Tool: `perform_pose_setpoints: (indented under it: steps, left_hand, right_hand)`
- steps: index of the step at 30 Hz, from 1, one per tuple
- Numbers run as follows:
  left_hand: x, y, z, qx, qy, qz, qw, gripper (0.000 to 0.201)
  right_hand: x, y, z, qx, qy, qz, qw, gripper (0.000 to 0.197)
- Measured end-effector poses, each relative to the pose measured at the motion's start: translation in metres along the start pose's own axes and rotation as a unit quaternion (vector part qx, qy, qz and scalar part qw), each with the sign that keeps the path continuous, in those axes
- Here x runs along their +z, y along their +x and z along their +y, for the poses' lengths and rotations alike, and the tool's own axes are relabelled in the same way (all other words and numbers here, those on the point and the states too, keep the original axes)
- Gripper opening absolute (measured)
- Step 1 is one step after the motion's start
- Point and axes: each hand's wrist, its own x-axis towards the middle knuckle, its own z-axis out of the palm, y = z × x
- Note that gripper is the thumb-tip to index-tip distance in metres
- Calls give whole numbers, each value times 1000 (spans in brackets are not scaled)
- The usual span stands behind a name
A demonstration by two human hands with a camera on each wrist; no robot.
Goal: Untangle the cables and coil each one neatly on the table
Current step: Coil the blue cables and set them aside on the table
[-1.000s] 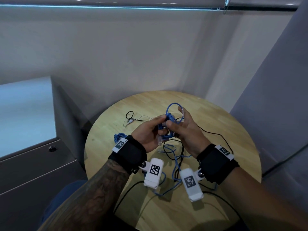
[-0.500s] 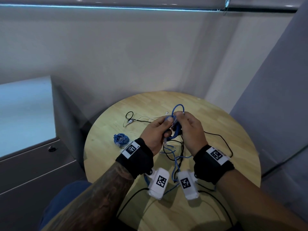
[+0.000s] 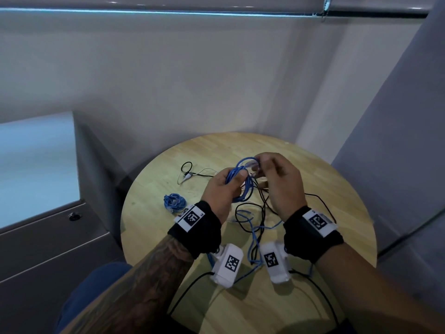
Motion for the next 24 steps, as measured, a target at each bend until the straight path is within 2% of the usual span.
perform_pose_setpoints:
  steps: [2,4,5,7,8,10,12,14,15,17,20,22,24]
  left_hand:
    - [-2,1,1,-13,-20,-22,999,10]
    - [-3,1,-3,-14,-38,-48,998,16]
    - [-3,2,-5,-14,-42,-58,997,21]
    - [-5,1,-6,-20,-37,-73,996,33]
    - [-6,0,-6,-29,-24,-78,996,39]
    - [-8,0,-8,-47,28,-99,994,38]
    - [-9,-3,-14,-58,88,-129,986,32]
    - [-8,-5,-17,-99,96,-144,980,24]
    - [-8,-6,-17,-124,77,-139,979,18]
    - [-7,-4,-15,-133,64,-134,980,18]
    - [-10,1,-12,-86,42,-112,989,23]
    - [-16,4,-7,-78,-6,-79,994,23]
    - [-25,7,-2,-78,-61,-67,993,22]
  right_hand:
    - [-3,4,-5,94,125,-10,988,16]
    - [-7,5,-5,181,223,-77,955,19]
    - [-9,5,-5,202,235,-116,944,23]
    - [-13,8,-4,187,175,-152,955,23]
    - [-17,12,-4,160,130,-130,970,20]
    - [-29,27,-2,118,81,-8,990,21]
    - [-45,43,0,118,102,112,982,24]
    - [-54,47,6,114,98,154,977,26]
    - [-55,46,10,118,84,156,977,27]
    - [-55,45,15,117,61,160,978,26]
    - [-56,47,10,103,98,151,978,24]
    - [-59,45,7,81,135,90,983,15]
    - [-62,39,7,67,112,12,991,11]
